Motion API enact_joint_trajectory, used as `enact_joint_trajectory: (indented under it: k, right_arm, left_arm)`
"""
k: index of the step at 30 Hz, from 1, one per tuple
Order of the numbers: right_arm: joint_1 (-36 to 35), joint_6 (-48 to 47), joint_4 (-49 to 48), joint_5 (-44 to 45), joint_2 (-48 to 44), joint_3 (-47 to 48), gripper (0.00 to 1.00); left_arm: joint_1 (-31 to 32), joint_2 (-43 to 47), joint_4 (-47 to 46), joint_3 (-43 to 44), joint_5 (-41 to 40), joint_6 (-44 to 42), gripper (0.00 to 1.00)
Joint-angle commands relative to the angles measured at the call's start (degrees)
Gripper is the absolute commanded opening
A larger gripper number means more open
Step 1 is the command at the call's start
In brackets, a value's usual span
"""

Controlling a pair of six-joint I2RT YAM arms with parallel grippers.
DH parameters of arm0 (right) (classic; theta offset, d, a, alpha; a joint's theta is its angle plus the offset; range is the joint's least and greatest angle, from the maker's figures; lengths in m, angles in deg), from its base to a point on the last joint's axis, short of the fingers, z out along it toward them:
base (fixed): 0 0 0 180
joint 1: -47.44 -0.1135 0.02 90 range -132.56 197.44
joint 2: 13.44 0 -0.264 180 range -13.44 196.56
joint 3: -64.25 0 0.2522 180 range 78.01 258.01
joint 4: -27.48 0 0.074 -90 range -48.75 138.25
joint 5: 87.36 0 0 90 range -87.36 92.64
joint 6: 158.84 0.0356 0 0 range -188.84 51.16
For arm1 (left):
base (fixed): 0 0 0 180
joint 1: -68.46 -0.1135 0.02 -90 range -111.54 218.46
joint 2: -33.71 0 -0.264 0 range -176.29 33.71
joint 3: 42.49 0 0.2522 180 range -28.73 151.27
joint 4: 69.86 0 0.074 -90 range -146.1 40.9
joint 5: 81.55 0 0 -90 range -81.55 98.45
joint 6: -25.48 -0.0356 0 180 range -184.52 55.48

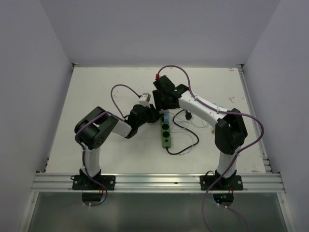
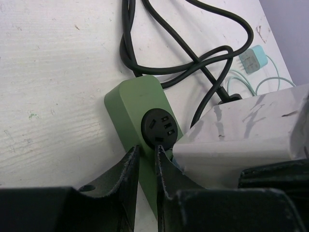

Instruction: Pull the plug off the socket

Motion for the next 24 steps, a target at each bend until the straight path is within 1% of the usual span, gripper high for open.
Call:
enact_joint_trajectory:
  k: [1,2,3,4,5,6,9,11,15,17,20,21,22,24]
  right_arm:
    - [0.3,-0.9,1.2,0.3,-1.6,0.1,0.07]
    - [0.5,-0.9,1.2,0.4,-2.1,-0.1,0.07]
    - [0.7,-0.9,1.2,0.5,-2.5,-0.5,0.07]
    - [1.7,-1.0,1.1,-0.3,-4.3,-1.2,0.08]
    - [2.0,-1.0,1.1,-0.4,-4.8,-1.2,0.08]
    - [2.6,-0.9,1.1,-1.0,-5.4,-1.4,0.08]
    - [4.7,-0.6,0.1,-4.6,-7.4,-2.2,0.08]
    - [6.1,-0.5,-0.7,-5.8,-8.2,-2.3,0.08]
    - [7.7,-0.3,-2.2,-9.4,-9.5,-1.9,0.09]
    - [7.9,-0.4,-3.4,-10.6,-9.6,-1.2,0.09]
    - [8.0,-0.4,-4.8,-12.6,-8.2,0.9,0.10]
    - [8.0,-0.3,-5.0,-12.2,-7.6,2.4,0.10]
    - [7.8,-0.3,-5.4,-13.3,-6.0,3.2,0.10]
    - [7.7,0.2,-6.2,-14.2,-4.1,4.8,0.11]
  left_arm:
    - [-0.7,-4.5,16.5,-2.9,-5.5,-3.8,0.21]
    - [-0.7,-4.2,16.1,-3.4,-5.0,-3.8,0.22]
    - [-0.7,-3.9,15.6,-3.8,-4.3,-4.0,0.28]
    - [-0.9,-1.2,13.2,-5.1,-2.1,-4.9,0.41]
    - [-0.9,-1.2,13.2,-5.8,-2.1,-4.9,0.41]
    - [-0.9,-0.3,12.3,-6.6,-2.1,-4.9,0.46]
    - [-1.2,3.0,10.9,-7.7,-0.7,-4.8,0.53]
    - [-1.6,5.6,10.8,-7.5,1.9,-4.1,0.56]
    - [-1.6,13.1,11.1,-7.6,3.5,-3.8,0.64]
    - [-1.7,18.4,12.8,-7.4,3.4,-4.7,0.66]
    - [-1.7,26.6,17.7,-7.4,0.8,-8.4,0.70]
    - [-1.8,30.9,19.1,-7.6,0.0,-9.3,0.71]
    - [-1.8,33.1,22.2,-7.8,-1.1,-10.4,0.72]
    - [-1.9,37.9,25.8,-8.6,-5.6,-13.1,0.73]
